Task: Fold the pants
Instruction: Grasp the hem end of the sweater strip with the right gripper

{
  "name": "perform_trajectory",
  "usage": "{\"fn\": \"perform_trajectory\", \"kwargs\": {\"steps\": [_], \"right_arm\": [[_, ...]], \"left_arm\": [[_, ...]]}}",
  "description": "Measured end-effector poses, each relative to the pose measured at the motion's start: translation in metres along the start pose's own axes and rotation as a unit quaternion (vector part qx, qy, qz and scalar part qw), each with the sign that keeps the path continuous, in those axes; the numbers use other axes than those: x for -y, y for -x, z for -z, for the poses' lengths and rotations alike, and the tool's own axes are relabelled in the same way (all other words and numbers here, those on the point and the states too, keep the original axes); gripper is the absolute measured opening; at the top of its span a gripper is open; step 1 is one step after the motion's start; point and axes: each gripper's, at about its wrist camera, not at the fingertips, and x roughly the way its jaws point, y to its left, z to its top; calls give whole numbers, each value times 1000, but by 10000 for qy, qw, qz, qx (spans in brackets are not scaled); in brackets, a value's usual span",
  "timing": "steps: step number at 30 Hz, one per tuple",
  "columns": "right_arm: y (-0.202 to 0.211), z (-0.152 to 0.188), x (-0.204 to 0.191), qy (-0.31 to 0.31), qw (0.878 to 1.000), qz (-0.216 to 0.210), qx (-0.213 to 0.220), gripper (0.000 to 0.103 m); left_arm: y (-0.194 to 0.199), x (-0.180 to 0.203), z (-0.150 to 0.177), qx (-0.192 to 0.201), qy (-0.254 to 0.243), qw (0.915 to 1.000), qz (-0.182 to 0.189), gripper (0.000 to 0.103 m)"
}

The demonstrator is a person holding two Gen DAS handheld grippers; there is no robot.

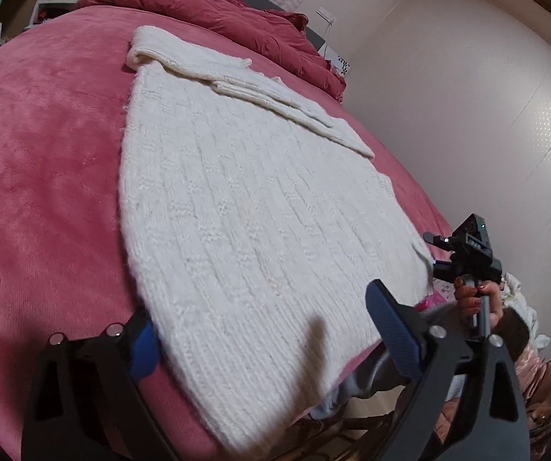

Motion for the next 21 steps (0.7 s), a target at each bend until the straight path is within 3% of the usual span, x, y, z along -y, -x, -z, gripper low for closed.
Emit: {"fn": "perform_trajectory", "kwargs": {"steps": [3, 5, 9, 10, 11, 12, 15, 18, 21], "right_arm": [[-10, 3, -9, 195, 9996, -42, -180, 56], [-16, 6, -16, 376, 9990, 27, -246, 56], [-25, 13, -26, 646, 9971, 215, -346, 56], [-26, 14, -28, 650, 9970, 247, -339, 49], [-27, 16, -29, 631, 9970, 270, -349, 34], [-29, 19, -29, 595, 9969, 257, -442, 15], [-30, 25, -35, 634, 9964, 351, -446, 13], [-17, 25, -45, 636, 9978, -43, -202, 13], [-6, 27, -51, 750, 9969, -243, -60, 12]], "left_arm": [[1, -7, -2, 53, 298, 9993, 212, 66], [-4, -16, -3, 37, 540, 9984, 148, 41], [-14, -17, -7, -22, 586, 9981, 179, 34], [-17, -14, -7, -107, 553, 9982, 219, 19], [-21, -12, -7, -220, 530, 9983, 132, 7], [-23, -10, -7, -269, 520, 9983, 51, 7], [-19, -1, -13, -229, 452, 9987, 69, 7], [0, 9, -20, 35, 422, 9984, 378, 6], [17, 15, -23, 207, 372, 9981, 434, 6]]}}
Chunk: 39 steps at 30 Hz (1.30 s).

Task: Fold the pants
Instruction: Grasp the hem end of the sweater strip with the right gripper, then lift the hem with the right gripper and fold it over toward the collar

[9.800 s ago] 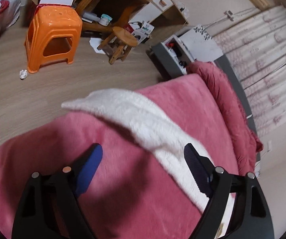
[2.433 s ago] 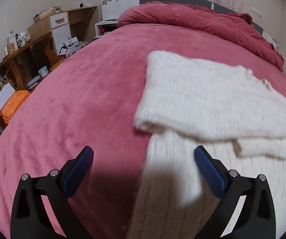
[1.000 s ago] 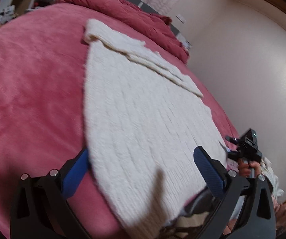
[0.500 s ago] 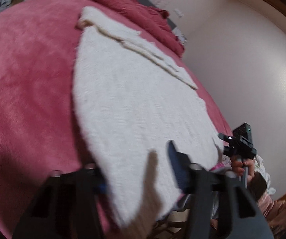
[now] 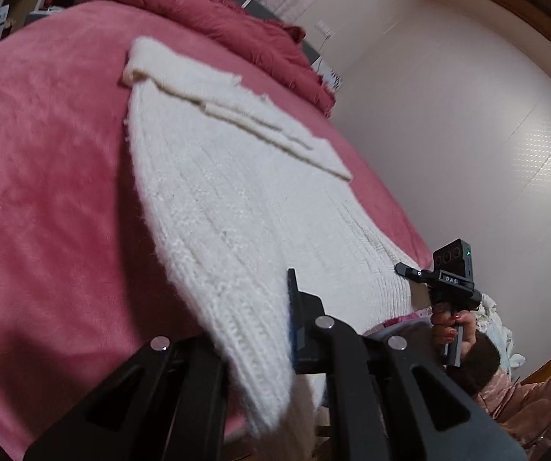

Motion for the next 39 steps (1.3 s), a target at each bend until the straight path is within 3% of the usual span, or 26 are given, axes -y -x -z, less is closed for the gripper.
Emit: {"fn": "perform_trajectory", "kwargs": {"steps": [12, 17, 24, 31, 39], "right_arm": [[51, 19, -15, -5, 9986, -519, 63, 11], [85, 50, -32, 206, 9971, -736, -7, 6], [120, 86, -28, -120, 9915, -1293, 6, 6], [118, 48, -12, -440, 9858, -1556, 461, 6], [87, -9, -8, -652, 9800, -1774, 629, 6]], "left_arm": [[57, 24, 17, 90, -16, 9988, 485, 6], [79, 43, 35, -106, -7, 9973, 724, 6], [103, 52, 50, -218, 389, 9928, 1109, 6], [94, 30, 26, 268, 1078, 9826, 1491, 6], [60, 11, -5, 556, 1323, 9779, 1523, 6]]}}
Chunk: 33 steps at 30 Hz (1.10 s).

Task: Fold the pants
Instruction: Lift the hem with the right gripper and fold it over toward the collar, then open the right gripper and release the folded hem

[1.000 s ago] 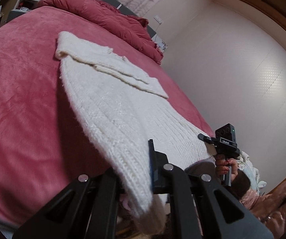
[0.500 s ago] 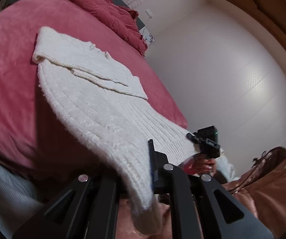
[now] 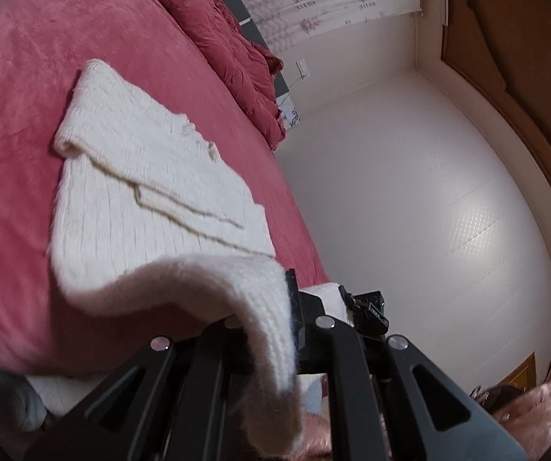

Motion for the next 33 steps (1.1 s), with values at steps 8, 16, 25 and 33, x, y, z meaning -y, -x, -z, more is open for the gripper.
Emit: {"fn": "perform_trajectory", "kwargs": {"steps": [8, 16, 25, 33], "right_arm": [[-43, -56, 24, -314, 9994, -29, 166, 6], [-103, -102, 65, -858, 9962, 128, 98, 6], [-139, -126, 120, -1776, 9815, 651, 307, 18], [-114, -135, 91, -1056, 9846, 487, 1303, 75]], "left_arm": [[-26, -41, -56, 353, 414, 9984, -177, 7], [-78, -93, -108, 306, 916, 9939, -540, 7], [-115, -143, -144, 340, 1156, 9898, -758, 34], [-96, -150, -168, 1133, 982, 9844, -923, 71]]}}
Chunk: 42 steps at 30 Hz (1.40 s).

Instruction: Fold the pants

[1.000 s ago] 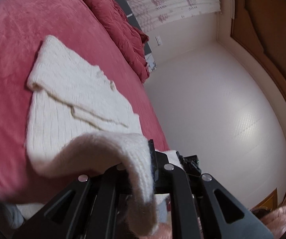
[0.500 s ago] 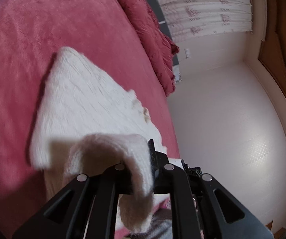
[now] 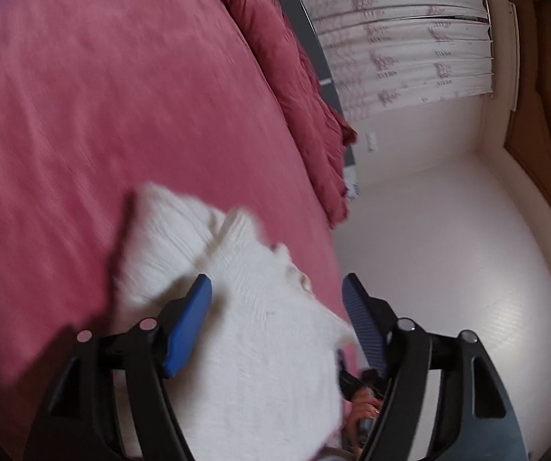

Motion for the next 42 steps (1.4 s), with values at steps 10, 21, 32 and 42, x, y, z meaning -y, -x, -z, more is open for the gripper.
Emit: {"fn": "perform_trajectory", "kwargs": {"steps": [10, 21, 32, 42], "right_arm": [[27, 13, -32, 1415, 9763, 1627, 158, 57], [-19, 27, -46, 2789, 9255, 2534, -393, 52], [-46, 32, -28, 2924, 9057, 2923, -936, 25], [-25, 28, -43, 2935, 9095, 2932, -270, 6]], "left_arm": [[36, 20, 35, 121, -1438, 9804, -1344, 78], [16, 47, 36, -520, -2441, 9536, -1687, 66], [-17, 36, 35, -833, -2320, 9587, -1421, 46], [-11, 55, 47, -456, -2515, 9579, -1306, 9]]}}
